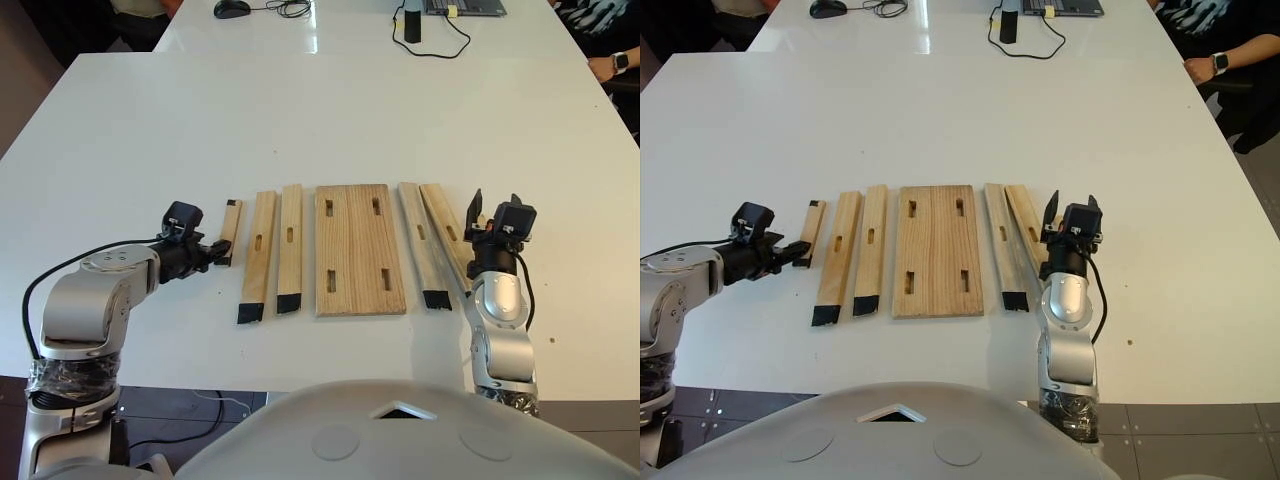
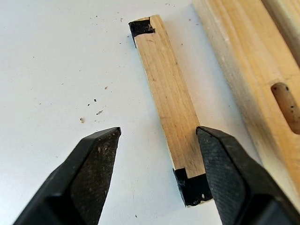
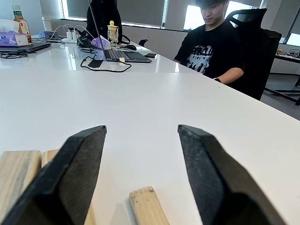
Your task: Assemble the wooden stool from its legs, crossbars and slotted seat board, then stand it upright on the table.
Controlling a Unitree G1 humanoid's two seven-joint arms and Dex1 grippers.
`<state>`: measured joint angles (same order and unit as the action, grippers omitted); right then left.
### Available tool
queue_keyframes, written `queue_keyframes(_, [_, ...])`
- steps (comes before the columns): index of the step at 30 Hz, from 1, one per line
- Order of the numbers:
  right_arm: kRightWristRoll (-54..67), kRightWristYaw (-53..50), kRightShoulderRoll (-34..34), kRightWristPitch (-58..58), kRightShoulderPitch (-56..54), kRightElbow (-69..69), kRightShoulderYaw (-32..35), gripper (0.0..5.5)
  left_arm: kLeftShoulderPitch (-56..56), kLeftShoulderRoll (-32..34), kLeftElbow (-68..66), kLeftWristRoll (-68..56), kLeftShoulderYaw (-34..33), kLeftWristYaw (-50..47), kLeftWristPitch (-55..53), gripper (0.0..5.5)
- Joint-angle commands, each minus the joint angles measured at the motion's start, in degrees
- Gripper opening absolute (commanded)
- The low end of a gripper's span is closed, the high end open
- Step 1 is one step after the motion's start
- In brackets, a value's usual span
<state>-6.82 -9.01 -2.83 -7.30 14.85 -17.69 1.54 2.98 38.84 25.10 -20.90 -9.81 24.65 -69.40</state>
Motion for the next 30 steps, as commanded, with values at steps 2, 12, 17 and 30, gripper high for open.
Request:
queue_keyframes(2, [0.06,0.17,0.04,0.04,-0.87,0.40,-0.08,2.82,-1.21,-0.39,-0.04,0.19,-0.34,-1.45,-2.58,2.98])
queue_keyframes(12, [-0.30,-0.26,-0.50,0.15,0.10,-0.17,-0.38,2.82,-9.07,-1.18,4.38,-2.34,-2.25,-2.26,-12.94,2.98])
queue_keyframes(17, [-0.30,-0.15,-0.62,0.12,0.75,-0.20,-0.76,2.82,-6.88,-1.90,3.86,-1.42,-1.17,-3.65,-14.21,2.98])
queue_keyframes(30, [0.09,1.08,0.57,-1.10,-0.28,-0.68,-0.83,2.80,0.02,-4.61,1.87,1.26,0.23,-6.70,-9.53,2.15])
